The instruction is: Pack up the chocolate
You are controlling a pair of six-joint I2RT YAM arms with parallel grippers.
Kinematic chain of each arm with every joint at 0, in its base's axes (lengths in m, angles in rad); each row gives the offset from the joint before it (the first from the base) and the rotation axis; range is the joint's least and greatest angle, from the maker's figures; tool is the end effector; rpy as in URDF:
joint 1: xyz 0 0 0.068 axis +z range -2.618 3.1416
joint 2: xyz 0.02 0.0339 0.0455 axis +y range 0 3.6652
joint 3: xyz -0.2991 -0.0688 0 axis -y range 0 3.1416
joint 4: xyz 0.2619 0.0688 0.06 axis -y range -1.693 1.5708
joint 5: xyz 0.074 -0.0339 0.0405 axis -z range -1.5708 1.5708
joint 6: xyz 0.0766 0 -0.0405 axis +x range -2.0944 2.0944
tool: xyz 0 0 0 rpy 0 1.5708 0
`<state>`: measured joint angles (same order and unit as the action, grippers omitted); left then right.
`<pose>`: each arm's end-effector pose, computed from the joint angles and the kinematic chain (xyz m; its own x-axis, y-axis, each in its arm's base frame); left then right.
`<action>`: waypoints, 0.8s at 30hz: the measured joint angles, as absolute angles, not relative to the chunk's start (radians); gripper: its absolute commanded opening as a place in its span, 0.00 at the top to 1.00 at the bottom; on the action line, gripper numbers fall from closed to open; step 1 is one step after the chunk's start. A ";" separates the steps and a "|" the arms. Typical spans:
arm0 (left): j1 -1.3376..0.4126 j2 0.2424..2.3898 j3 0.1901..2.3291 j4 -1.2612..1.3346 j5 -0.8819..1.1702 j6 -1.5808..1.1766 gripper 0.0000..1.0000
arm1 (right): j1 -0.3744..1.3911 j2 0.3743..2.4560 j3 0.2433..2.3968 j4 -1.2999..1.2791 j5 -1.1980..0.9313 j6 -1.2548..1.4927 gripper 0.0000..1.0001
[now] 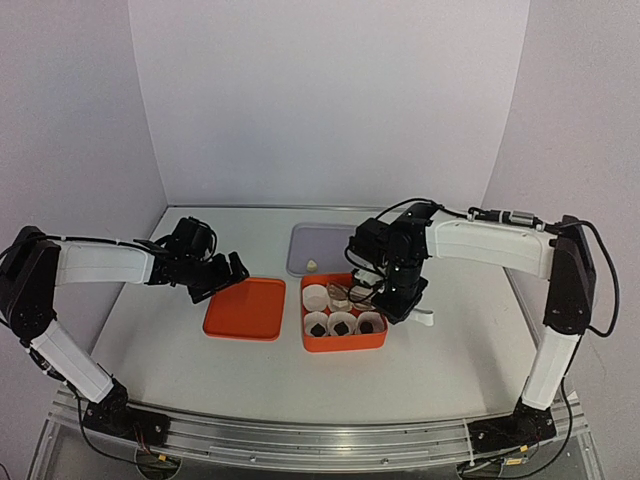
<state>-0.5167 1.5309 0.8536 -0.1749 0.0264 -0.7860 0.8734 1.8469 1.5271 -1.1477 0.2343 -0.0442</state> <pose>0.3023 -0.1741 0.1816 -0.8226 -0.3461 -0.4512 -0.1034 0.8712 -0.4798 0.2605 0.2832 0.2282 -0.6059 -0.7901 -0.0928 -0.7577 0.6087 -0.2353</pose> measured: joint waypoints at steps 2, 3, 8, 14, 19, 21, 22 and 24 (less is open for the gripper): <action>-0.517 1.531 0.854 -0.172 0.027 -0.787 0.00 | 0.873 1.858 1.534 -1.145 0.232 -0.044 0.80; -0.517 1.531 0.854 -0.173 0.027 -0.787 0.00 | 0.873 1.860 1.538 -1.144 0.232 -0.043 0.79; -0.517 1.534 0.854 -0.170 0.028 -0.790 0.00 | 0.873 1.863 1.555 -1.139 0.228 -0.035 0.69; -0.517 1.549 0.854 -0.156 0.028 -0.793 0.00 | 0.873 1.862 1.558 -1.137 0.224 -0.027 0.68; -0.517 1.565 0.854 -0.156 0.044 -0.792 0.00 | 0.873 1.855 1.558 -1.137 0.223 -0.022 0.68; -0.517 1.570 0.855 -0.155 0.055 -0.787 0.00 | 0.873 1.840 1.558 -1.137 0.220 -0.021 0.68; -0.517 1.574 0.858 -0.155 0.061 -0.784 0.00 | 0.873 1.826 1.558 -1.137 0.220 -0.021 0.68; -0.517 1.583 0.866 -0.154 0.072 -0.778 0.00 | 0.873 1.797 1.566 -1.138 0.222 -0.021 0.68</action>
